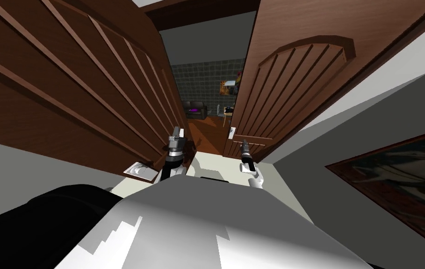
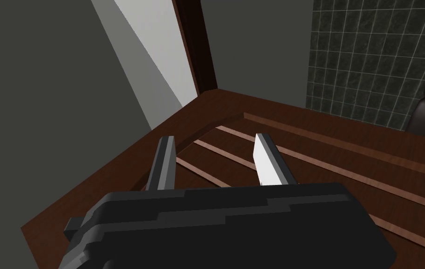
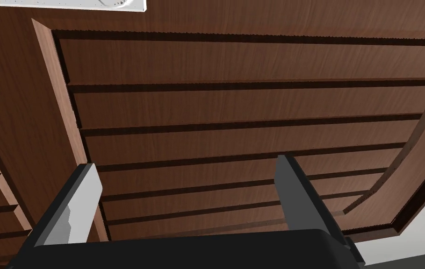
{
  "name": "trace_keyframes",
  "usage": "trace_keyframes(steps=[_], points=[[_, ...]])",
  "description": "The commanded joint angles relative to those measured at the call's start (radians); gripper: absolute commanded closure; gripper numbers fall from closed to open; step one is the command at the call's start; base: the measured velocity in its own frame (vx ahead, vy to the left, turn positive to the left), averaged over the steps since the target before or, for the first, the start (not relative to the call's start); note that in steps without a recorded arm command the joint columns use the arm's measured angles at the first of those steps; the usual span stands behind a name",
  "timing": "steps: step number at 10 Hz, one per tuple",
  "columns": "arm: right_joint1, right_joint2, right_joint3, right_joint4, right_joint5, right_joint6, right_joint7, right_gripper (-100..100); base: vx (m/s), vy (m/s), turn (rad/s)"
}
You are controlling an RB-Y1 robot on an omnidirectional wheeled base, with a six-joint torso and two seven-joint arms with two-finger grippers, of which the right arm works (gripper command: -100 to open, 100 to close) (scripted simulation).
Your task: Pull the door open
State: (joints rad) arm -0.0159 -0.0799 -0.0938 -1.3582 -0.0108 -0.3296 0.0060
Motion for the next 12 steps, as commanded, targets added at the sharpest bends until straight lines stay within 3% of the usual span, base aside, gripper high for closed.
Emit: trace_keyframes(steps=[1, 5, 9, 10, 12], points=[[-0.017, 0.005, -0.003, 0.033, 0.001, 0.002, -0.004, -100, 0.106, 0.021, 0.026], [-0.079, 0.016, -0.013, 0.154, -0.001, 0.016, -0.026, -100, 0.182, 0.001, 0.043], [-0.111, 0.024, -0.018, 0.216, -0.001, 0.023, -0.036, -100, 0.134, 0.008, 0.022], [-0.107, 0.021, -0.017, 0.206, -0.001, 0.023, -0.036, -100, 0.057, -0.005, 0.007], [-0.107, -0.034, -0.039, 0.236, -0.021, 0.009, -0.068, -100, 0.151, 0.028, 0.156]])
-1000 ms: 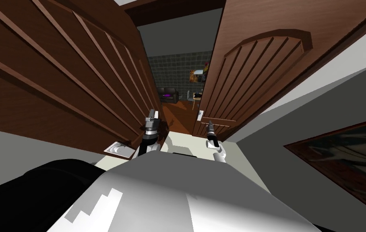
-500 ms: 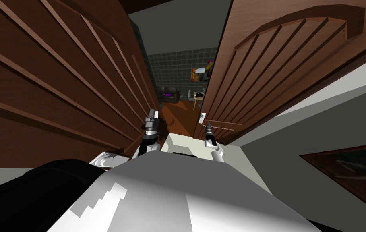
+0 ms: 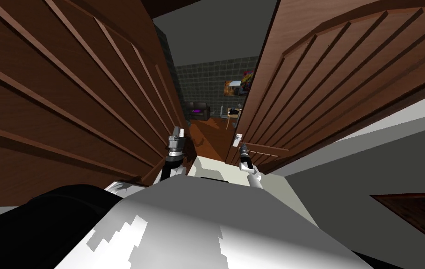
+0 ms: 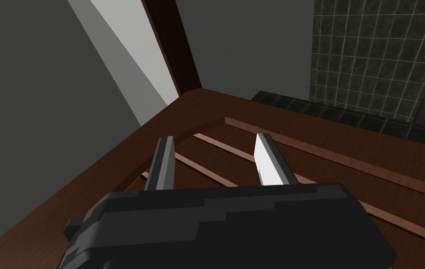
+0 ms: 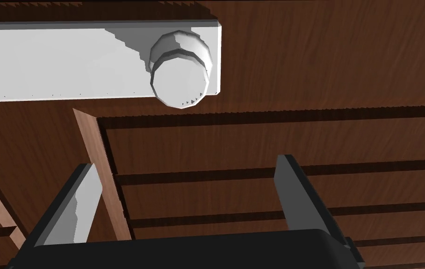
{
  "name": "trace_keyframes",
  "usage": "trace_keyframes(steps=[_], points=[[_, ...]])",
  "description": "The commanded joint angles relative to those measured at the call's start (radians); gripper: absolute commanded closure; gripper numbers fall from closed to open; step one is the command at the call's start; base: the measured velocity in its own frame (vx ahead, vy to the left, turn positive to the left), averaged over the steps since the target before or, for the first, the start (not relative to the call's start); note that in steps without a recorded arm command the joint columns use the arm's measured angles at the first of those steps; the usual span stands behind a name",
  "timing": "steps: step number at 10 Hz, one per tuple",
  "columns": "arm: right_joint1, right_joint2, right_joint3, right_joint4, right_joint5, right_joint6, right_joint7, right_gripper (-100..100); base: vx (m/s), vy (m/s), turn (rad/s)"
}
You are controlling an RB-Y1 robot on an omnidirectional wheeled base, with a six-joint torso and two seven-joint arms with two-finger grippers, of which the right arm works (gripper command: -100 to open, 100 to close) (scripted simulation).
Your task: Pull the door open
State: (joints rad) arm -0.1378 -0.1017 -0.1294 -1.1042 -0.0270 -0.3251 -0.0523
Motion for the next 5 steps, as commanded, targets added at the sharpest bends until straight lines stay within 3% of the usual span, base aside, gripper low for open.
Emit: trace_keyframes(steps=[1, 3, 4, 5], points=[[0.015, -0.033, -0.012, -0.007, -0.012, -0.001, -0.023, -100, 0.202, 0.042, 0.193], [0.017, -0.076, -0.03, 0.014, -0.027, -0.012, -0.048, -100, 0.223, 0.065, 0.145], [0.017, -0.076, -0.03, 0.014, -0.027, -0.012, -0.048, -100, 0.14, 0.038, 0.029], [0.017, -0.095, -0.038, 0.024, -0.034, -0.017, -0.06, -100, 0.111, 0.028, 0.089]])
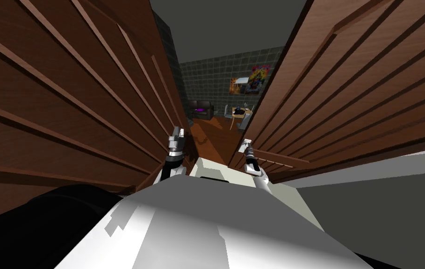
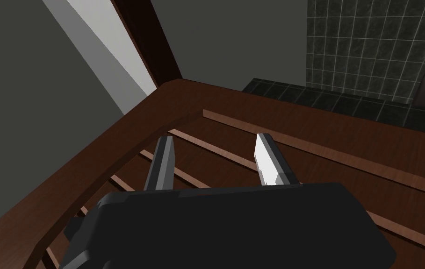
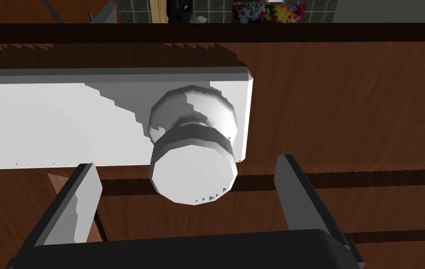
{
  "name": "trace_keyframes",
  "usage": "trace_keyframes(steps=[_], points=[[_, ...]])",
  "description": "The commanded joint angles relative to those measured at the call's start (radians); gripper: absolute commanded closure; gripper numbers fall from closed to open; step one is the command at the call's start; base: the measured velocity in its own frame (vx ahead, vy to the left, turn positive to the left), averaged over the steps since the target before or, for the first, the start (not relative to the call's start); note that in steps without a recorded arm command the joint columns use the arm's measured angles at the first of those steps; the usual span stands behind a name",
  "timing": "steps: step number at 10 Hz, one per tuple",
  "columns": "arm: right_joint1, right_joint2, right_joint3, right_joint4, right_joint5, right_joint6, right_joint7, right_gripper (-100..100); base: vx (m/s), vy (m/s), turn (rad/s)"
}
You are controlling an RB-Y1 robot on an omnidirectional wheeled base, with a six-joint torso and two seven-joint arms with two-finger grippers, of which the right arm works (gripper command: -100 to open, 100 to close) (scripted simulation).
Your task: Pull the door open
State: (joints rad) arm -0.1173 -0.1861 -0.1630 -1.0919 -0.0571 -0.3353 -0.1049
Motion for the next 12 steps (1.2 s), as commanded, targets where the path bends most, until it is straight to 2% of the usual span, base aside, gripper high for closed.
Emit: trace_keyframes(steps=[1, 2, 3, 4, 9, 12], points=[[-0.003, -0.028, -0.012, 0.021, -0.01, -0.011, -0.017, -100, 0.146, 0.014, 0.139], [-0.002, -0.049, -0.02, 0.031, -0.017, -0.017, -0.029, -100, 0.166, 0.024, 0.144], [-0.003, -0.037, -0.015, 0.029, -0.013, -0.015, -0.021, -100, 0.072, 0.011, 0.024], [-0.003, -0.037, -0.015, 0.029, -0.013, -0.015, -0.021, 100, -0.013, -0.004, -0.022], [-0.003, -0.037, -0.015, 0.029, -0.013, -0.015, -0.021, 100, -0.013, -0.001, 0.002], [0.003, -0.057, 0.015, 0.026, -0.013, -0.019, -0.046, 100, -0.171, -0.07, 0.123]])
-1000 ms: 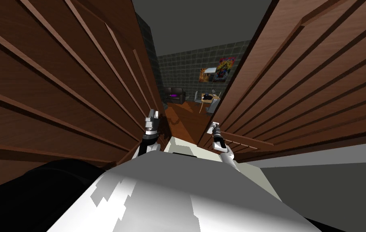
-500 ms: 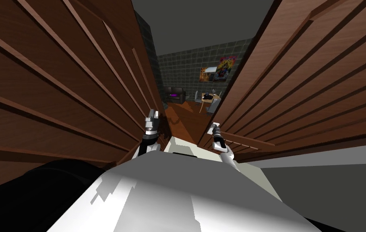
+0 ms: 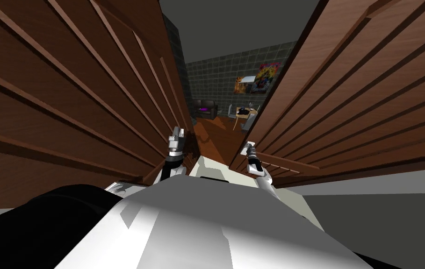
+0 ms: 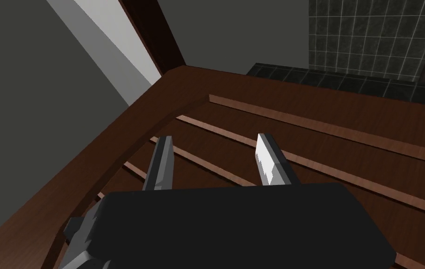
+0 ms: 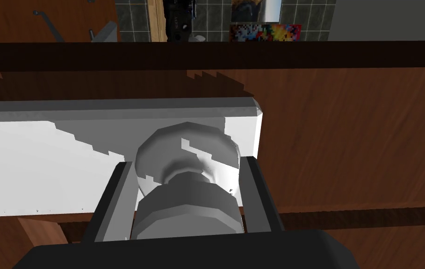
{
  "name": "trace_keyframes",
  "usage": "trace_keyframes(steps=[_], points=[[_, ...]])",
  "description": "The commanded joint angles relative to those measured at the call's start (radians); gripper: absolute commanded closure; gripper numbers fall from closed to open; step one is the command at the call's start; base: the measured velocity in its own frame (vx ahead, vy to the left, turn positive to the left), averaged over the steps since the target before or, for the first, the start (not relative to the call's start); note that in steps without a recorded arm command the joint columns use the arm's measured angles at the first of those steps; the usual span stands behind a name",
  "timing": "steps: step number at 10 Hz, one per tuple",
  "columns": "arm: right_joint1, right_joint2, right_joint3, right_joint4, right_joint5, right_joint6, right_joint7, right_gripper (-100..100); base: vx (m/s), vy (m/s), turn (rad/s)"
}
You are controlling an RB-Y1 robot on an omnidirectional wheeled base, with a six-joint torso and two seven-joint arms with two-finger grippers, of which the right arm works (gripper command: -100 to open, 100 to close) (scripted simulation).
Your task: Pull the door open
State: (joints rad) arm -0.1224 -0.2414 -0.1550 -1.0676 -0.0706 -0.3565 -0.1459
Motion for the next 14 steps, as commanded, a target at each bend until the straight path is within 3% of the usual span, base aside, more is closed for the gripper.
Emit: trace_keyframes(steps=[1, 6, 8, 9, 14], points=[[0.01, -0.008, 0.016, 0.0, 0.0, 0.0, -0.014, 100, -0.208, -0.062, 0.106], [0.022, -0.05, 0.073, -0.009, -0.003, -0.009, -0.066, 100, -0.236, -0.087, 0.136], [0.025, -0.061, 0.089, -0.012, -0.004, -0.012, -0.081, 100, -0.218, -0.078, 0.112], [0.022, -0.054, 0.087, -0.008, -0.002, -0.011, -0.074, 100, -0.096, -0.02, 0.035], [0.046, -0.094, 0.143, -0.03, -0.001, -0.027, -0.122, 100, -0.195, -0.082, 0.112]])
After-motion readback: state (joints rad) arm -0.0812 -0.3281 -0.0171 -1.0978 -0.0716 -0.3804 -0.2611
